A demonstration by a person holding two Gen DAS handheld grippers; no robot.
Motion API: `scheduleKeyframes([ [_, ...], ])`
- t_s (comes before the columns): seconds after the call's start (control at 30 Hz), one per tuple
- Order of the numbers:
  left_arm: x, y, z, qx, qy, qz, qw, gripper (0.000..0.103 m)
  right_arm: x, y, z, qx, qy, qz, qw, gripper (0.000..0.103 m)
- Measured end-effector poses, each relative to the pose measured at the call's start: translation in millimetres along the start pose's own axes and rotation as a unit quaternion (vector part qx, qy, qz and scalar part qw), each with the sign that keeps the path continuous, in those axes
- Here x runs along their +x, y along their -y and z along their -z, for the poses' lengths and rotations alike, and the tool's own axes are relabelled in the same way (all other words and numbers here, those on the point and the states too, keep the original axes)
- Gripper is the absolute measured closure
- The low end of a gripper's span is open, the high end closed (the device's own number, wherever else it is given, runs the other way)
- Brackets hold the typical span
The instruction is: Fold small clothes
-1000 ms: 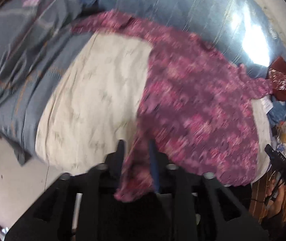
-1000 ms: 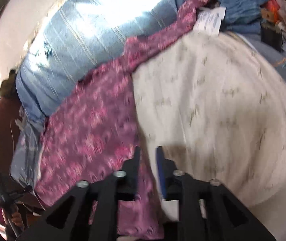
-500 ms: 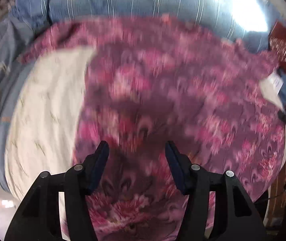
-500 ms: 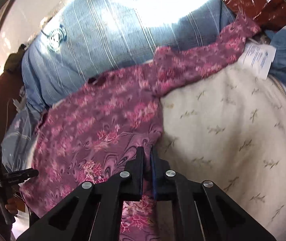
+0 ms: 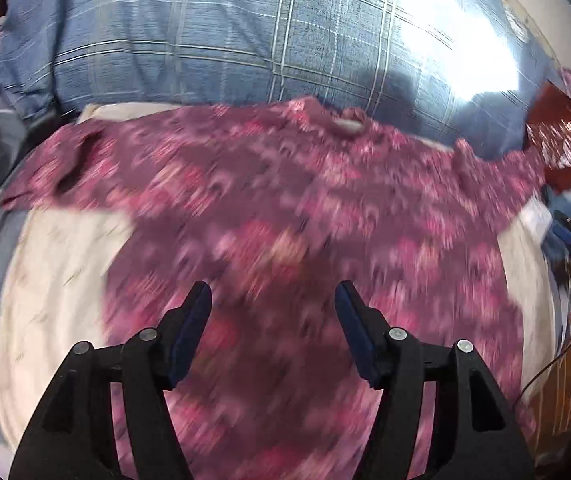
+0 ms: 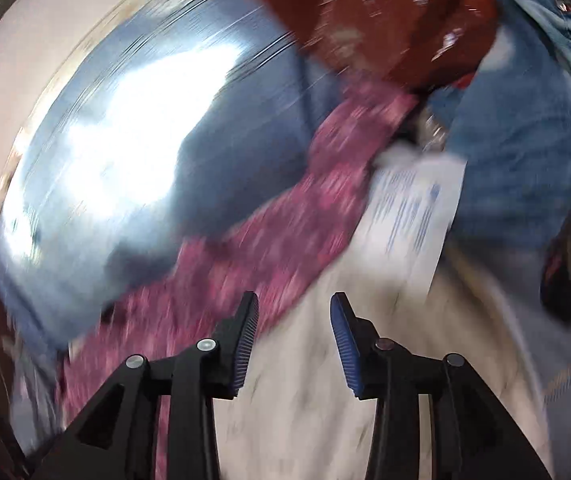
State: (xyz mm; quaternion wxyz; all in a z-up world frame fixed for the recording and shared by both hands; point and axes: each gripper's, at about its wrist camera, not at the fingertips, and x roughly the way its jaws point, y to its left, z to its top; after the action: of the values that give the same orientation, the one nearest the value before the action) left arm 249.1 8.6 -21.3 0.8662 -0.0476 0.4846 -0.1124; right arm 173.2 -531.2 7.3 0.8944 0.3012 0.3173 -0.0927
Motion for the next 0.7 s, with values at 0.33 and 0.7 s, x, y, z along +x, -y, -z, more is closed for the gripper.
scheduleKeyframes([
  [0.33, 81, 45, -30, -0.032, 0.008, -0.019, 0.9993, 0.036, 82, 69, -96, 0.153, 0.056, 0.060, 0.985, 0.054],
  [0.7, 87, 44, -36, -0.046, 0.019, -0.009, 0.9987, 0.031, 78, 45, -121, 0.062, 0.092, 0.011, 0.994, 0.092],
])
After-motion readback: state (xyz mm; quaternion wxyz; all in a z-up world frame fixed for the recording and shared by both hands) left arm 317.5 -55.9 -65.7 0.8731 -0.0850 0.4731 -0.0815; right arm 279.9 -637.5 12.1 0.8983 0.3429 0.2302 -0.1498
